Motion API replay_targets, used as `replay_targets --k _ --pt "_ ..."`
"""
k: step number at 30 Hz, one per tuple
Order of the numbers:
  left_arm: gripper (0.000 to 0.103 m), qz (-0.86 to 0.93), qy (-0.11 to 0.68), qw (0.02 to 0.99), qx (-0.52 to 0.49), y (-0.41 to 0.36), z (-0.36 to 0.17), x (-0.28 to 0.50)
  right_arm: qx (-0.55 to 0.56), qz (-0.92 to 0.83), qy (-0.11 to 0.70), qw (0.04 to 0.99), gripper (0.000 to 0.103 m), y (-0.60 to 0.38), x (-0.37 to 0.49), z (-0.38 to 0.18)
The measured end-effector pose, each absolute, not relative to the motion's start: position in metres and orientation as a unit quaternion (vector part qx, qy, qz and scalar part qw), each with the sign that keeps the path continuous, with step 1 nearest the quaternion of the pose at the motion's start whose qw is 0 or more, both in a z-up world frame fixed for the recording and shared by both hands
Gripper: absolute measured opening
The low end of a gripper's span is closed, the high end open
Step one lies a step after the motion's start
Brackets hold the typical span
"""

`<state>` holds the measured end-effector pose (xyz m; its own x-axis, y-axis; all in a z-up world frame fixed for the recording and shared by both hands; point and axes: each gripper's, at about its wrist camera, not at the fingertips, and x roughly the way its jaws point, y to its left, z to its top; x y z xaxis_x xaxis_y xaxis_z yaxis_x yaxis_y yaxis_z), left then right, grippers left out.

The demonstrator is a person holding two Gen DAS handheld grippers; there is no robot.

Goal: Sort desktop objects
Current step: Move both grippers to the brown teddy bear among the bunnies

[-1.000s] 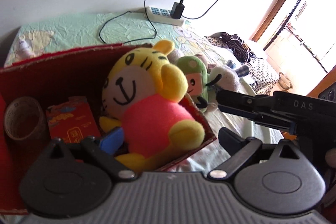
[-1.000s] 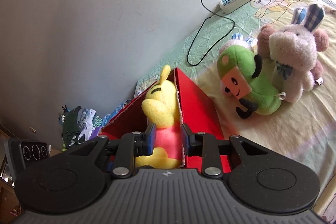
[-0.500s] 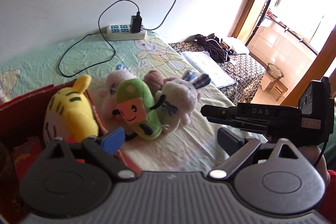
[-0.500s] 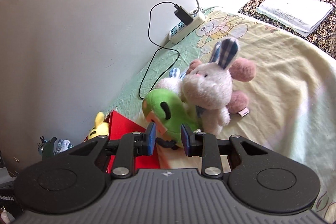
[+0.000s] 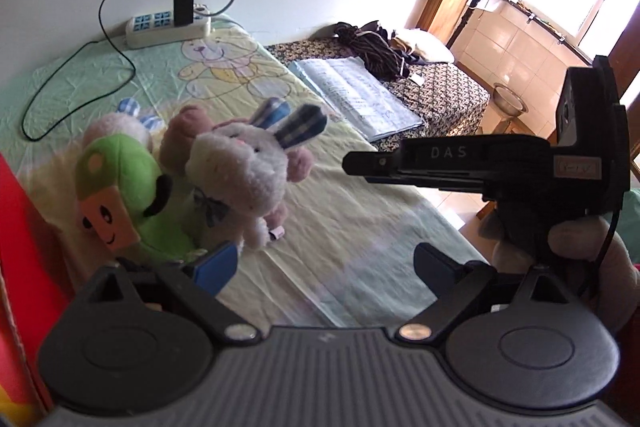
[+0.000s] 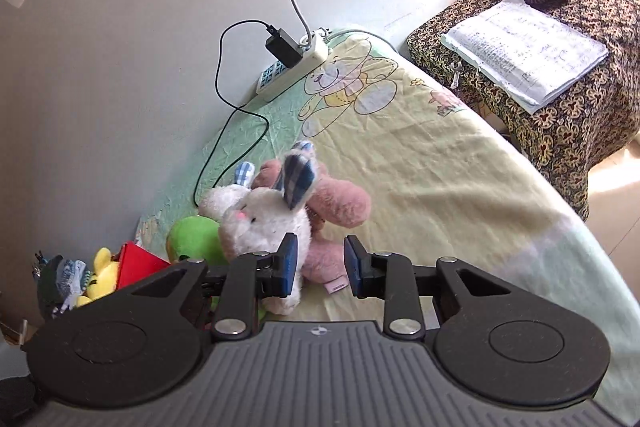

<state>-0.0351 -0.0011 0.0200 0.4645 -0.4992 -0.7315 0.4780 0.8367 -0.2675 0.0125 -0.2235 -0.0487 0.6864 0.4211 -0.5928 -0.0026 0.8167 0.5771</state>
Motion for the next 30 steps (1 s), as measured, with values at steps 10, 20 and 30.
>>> replay_targets --k 10,20,30 --pt "0.092 -0.291 0.48 0.828 -0.02 -0.053 -0.028 0.001 0.171 0.195 0.413 0.873 0.03 -0.228 0.084 -0.069" --pt "0.088 -0.224 0.48 0.848 -0.034 -0.031 -0.027 0.047 0.141 0.262 0.445 0.845 0.049 -0.205 0.122 -0.09" --pt "0.089 -0.219 0.476 0.85 -0.061 -0.011 -0.023 0.058 0.214 0.263 0.475 0.812 0.033 -0.23 0.113 -0.097"
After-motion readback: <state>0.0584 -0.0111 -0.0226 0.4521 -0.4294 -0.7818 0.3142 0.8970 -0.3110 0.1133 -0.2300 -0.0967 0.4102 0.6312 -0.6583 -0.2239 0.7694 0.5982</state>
